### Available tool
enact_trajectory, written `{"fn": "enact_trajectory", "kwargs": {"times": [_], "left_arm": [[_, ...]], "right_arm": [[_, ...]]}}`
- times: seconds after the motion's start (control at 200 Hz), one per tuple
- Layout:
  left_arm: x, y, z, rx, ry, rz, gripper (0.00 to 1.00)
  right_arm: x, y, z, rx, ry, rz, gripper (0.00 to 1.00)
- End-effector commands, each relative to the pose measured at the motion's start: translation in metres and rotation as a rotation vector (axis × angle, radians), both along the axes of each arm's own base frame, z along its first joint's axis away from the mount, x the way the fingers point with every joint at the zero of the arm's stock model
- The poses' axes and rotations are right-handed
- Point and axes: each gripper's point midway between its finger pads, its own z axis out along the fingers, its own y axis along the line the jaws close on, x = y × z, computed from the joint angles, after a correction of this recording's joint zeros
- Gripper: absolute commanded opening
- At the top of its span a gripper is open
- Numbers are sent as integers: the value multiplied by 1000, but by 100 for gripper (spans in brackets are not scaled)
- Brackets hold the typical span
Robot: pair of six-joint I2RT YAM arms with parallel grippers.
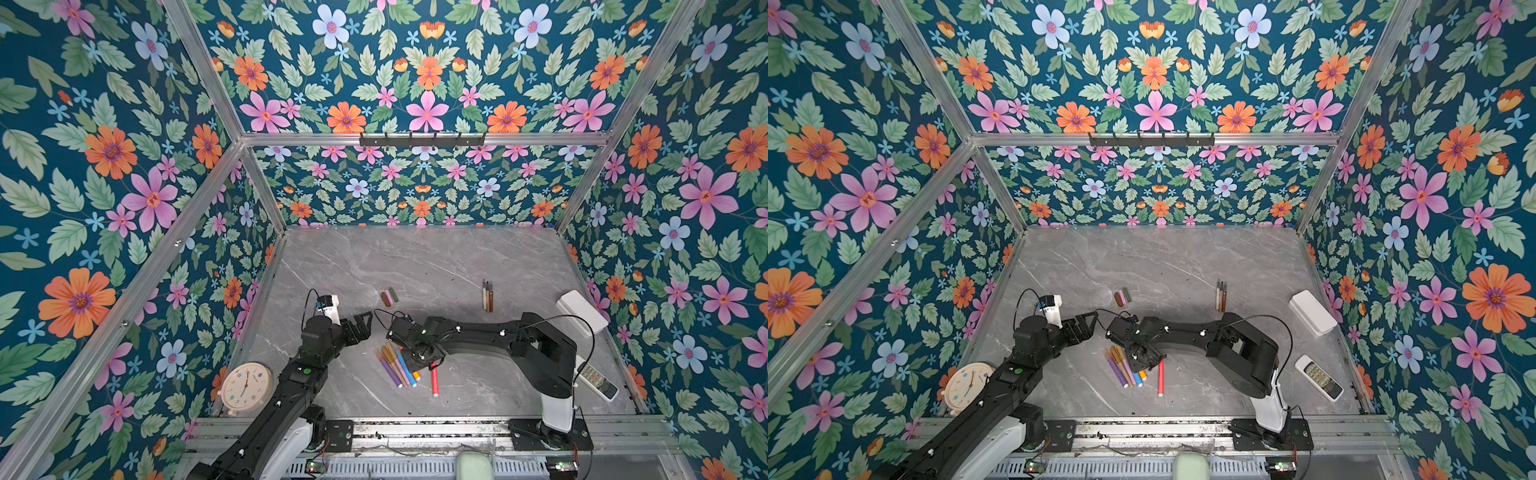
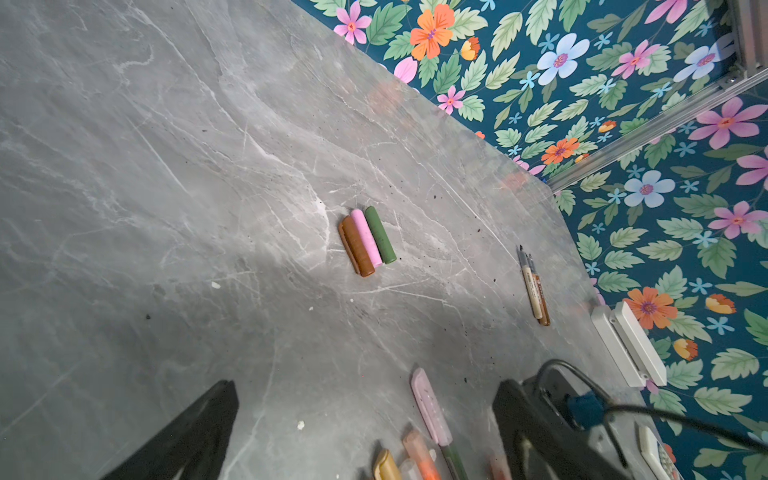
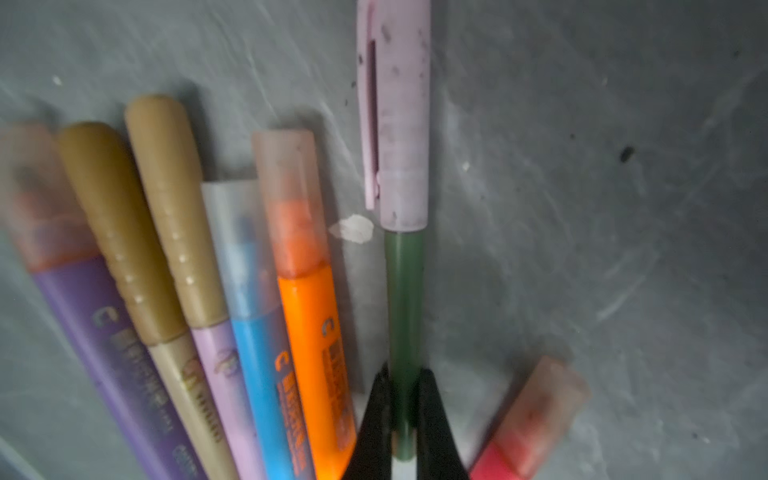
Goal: Open the pen caps
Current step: 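Lower the right gripper and grasp the green pen with pink cap, then lift the green pen with the right gripper while the left grasps its pink cap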
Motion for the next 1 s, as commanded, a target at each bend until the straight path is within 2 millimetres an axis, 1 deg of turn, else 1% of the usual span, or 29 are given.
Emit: {"fn": "enact_trajectory", "kwargs": {"times": [0.0,0.1,0.17,0.24,0.325,0.34,0.345,0.355,0.42,0.52,0.56,0.645,0.765,0.91,0.995], "left_arm": [[0,-2,3,16,-9,-21,100],[-2,-5,-1,5,12,-32,100],[-3,-11,-2,-48,23,-49,100],[-5,-19,-3,-122,37,-66,100],[-8,-33,-7,-190,58,-92,96],[-9,-36,-8,-194,66,-96,96],[-9,-37,-9,-194,68,-96,96],[-10,-39,-9,-194,72,-100,96],[-11,-54,-10,-147,84,-117,94],[-16,-81,-6,44,85,-133,97],[-15,-88,-3,93,94,-128,99],[-8,-82,-7,101,147,-46,100],[-4,-83,-1,53,131,-24,99],[-4,-97,10,-23,109,-87,97],[-7,-110,19,-77,97,-151,96]], "right_arm": [[9,-3,12,-16,-52,-4,1],[16,-11,34,-10,-116,-7,0],[17,-16,47,24,-138,-11,0],[14,-18,55,92,-119,-2,0],[9,-23,58,177,-78,3,0],[7,-23,55,187,-67,5,0],[7,-23,60,204,-72,8,0],[6,-22,64,224,-74,11,0],[0,-23,68,294,-63,19,0],[-7,-27,72,352,-53,18,0],[-8,-28,73,358,-52,15,0],[-10,-29,75,368,-49,15,0],[-11,-27,83,402,-54,14,0],[-12,-21,94,452,-58,25,0],[-13,-16,98,478,-52,38,0]]}}
